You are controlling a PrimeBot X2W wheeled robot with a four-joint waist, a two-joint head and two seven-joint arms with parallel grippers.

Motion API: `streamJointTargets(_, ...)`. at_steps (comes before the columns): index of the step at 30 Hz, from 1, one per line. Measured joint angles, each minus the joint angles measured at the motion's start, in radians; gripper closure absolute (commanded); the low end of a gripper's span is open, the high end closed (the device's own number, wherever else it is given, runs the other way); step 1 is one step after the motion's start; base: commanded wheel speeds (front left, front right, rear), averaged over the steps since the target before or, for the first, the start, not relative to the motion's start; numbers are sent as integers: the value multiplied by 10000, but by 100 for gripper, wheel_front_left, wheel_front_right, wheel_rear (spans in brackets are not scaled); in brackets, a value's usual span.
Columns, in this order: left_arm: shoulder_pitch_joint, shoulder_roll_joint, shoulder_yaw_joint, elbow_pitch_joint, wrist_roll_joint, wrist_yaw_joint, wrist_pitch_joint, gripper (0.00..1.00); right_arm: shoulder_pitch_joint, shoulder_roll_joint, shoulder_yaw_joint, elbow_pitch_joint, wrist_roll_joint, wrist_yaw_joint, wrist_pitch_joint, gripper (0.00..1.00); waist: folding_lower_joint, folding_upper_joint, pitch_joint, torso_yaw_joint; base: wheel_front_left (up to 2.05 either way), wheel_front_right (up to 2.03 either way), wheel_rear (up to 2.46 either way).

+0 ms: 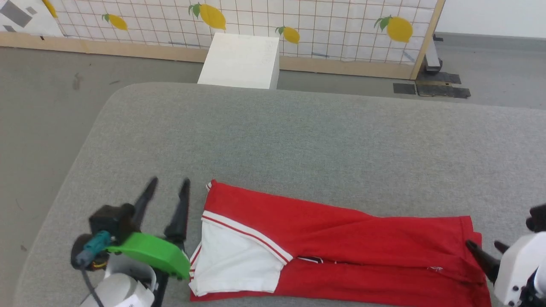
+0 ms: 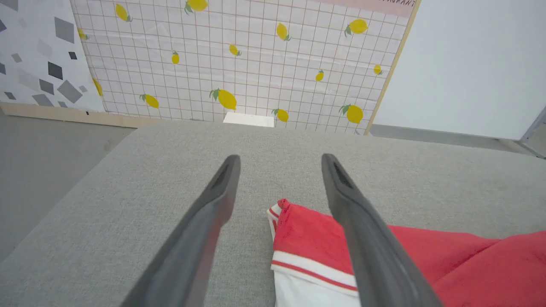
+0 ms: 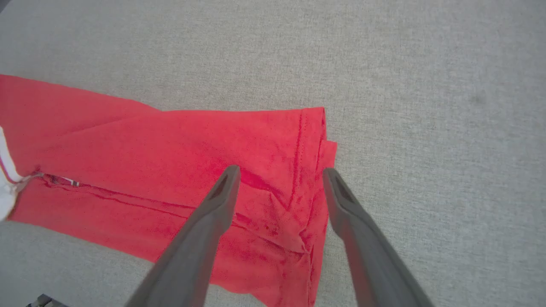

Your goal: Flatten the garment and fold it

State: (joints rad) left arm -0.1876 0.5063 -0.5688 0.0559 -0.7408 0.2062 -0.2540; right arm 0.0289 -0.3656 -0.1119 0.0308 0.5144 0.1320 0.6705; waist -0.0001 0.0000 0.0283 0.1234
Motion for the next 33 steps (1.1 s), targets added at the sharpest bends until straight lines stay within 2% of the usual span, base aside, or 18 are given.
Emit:
streamJointTargets(3, 492, -738, 1371, -673, 1068, 13, -33, 0, 227, 1014, -869, 6, -644, 0, 270, 0, 0, 0, 64, 19, 0, 0, 0)
streamJointTargets(6, 1195, -1469, 2449, -1172, 2194, -194, -33, 0, 280, 1916, -1509, 13, -1195, 0, 424, 0, 0, 0, 165, 21, 0, 0, 0)
streamJointTargets(8, 1632, -1942, 3154, -1530, 3010, -474, -31, 0, 264, 2418, -1820, 128, -1557, 0, 435, 0, 1, 0, 253, 8, 0, 0, 0)
streamJointTargets(11, 2110, -2558, 4084, -2048, 3969, -895, -33, 0, 190, 2811, -2173, 508, -1990, 0, 472, 0, 1, 0, 387, -26, 0, 0, 0)
streamJointTargets(13, 2368, -2796, 4358, -2167, 4560, -1381, -35, 0, 93, 2959, -2477, 811, -2259, 0, 481, 0, 1, 0, 490, -24, 0, 0, 0)
streamJointTargets(16, 2546, -3187, 4686, -2082, 4888, -1979, -35, 0, -77, 3035, -2708, 1193, -2594, 0, 376, 0, 0, 0, 626, 29, 0, 0, 0)
streamJointTargets(19, 2546, -3549, 5060, -2046, 5229, -2429, -36, 0, -328, 3049, -2796, 1522, -2581, 0, 244, 0, 0, 0, 726, 103, 0, 0, 0)
streamJointTargets(23, 2537, -3894, 5450, -1996, 5425, -2851, -38, 0, -422, 2964, -2477, 1789, -2408, -4, 272, 0, 1, 0, 842, 179, 0, 0, 0)
streamJointTargets(27, 2534, -4115, 5689, -1933, 5653, -3051, -38, 0, -393, 2589, -1877, 1831, -1902, -100, 579, 0, 1, 0, 910, 216, 0, 0, 0)
streamJointTargets(28, 2532, -4155, 5737, -1918, 5695, -3095, -38, 0, -390, 2546, -1793, 1816, -1860, -102, 594, 81, 0, 0, 917, 210, 0, 0, 0)
streamJointTargets(29, 2528, -4186, 5774, -1896, 5728, -3120, -38, 0, -386, 2531, -1707, 1802, -1858, -102, 594, 100, 0, 0, 914, 203, 0, 0, 0)
streamJointTargets(33, 2527, -4280, 5889, -1810, 5795, -3210, -38, 0, -380, 2732, -1430, 1770, -1858, -90, 372, 100, 1, 0, 845, 169, 0, 0, 0)
